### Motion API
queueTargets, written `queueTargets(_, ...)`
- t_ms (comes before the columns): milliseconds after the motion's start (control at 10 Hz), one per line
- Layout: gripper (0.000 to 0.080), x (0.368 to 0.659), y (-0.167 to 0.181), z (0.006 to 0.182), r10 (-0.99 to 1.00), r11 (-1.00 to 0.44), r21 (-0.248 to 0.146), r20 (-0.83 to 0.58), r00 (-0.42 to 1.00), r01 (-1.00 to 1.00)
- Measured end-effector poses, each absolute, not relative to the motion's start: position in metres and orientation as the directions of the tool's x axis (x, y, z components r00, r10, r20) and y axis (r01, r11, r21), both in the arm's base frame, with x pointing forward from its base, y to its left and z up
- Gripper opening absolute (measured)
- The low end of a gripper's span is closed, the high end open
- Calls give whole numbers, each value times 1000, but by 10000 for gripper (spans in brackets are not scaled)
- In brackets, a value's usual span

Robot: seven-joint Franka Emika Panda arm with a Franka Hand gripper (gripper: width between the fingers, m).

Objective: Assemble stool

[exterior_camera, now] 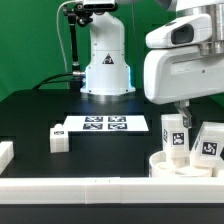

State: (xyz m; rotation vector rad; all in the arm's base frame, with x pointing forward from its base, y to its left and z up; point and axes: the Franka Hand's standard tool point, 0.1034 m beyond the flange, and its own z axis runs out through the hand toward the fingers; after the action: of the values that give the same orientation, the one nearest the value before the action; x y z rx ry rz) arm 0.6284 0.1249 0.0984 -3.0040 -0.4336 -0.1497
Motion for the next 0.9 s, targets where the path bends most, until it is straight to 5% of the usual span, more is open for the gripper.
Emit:
queueTargets(600, 649, 637, 131, 90, 740, -671, 49, 106, 664, 740)
queueTargets(900, 649, 637, 123, 87, 858, -513, 71, 79, 508, 855)
